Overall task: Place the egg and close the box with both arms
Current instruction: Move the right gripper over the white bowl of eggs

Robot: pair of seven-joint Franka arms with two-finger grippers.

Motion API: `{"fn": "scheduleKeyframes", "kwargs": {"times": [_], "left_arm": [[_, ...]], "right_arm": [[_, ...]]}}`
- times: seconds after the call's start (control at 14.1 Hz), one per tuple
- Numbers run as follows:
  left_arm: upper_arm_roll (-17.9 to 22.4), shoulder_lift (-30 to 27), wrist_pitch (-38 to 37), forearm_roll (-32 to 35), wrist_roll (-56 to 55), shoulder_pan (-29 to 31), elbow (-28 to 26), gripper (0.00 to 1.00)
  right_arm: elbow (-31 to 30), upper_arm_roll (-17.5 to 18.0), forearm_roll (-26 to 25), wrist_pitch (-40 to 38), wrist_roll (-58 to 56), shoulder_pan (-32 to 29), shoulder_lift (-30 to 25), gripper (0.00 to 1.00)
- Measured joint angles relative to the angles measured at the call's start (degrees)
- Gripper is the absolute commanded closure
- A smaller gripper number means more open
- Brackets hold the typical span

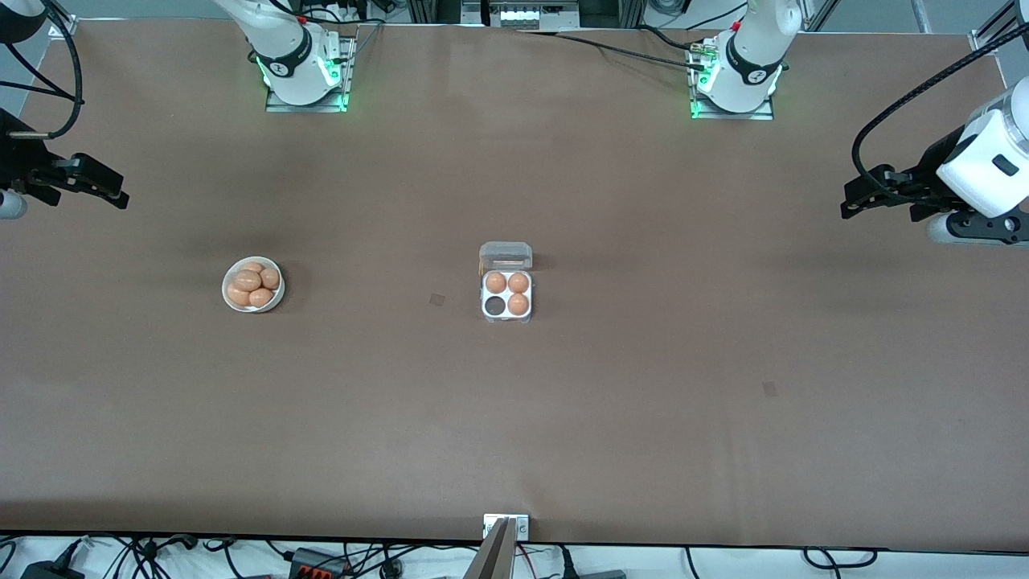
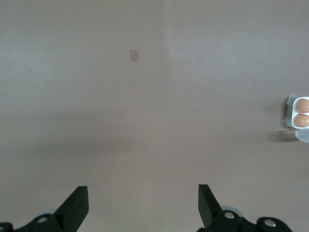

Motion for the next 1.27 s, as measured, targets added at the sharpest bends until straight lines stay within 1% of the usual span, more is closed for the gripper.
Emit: {"fn": "scheduleKeyframes", "kwargs": {"times": [0.35,0.57,0.78,1.27], "left_arm": [[0.0,0.0,0.0,0.0,0.1,0.0,0.0,0.0],[0.0,0.0,0.0,0.0,0.1,0.0,0.0,0.0],[0.2,0.0,0.1,0.4,0.1,0.3,0.0,0.0],[1.0,0.1,0.1,0.9,0.4,2.6,0.0,0.0]], "right_arm": [[0.0,0.0,0.2,0.0,0.0,0.0,0.1,0.0],[-0.1,0.0,1.9,0.1,0.0,0.0,1.0,0.0],[-0.2,0.1,2.5,0.3,0.0,0.0,4.5,0.0],[-0.3,0.6,2.5,4.2,-0.1,0.2,13.8,0.0]]}}
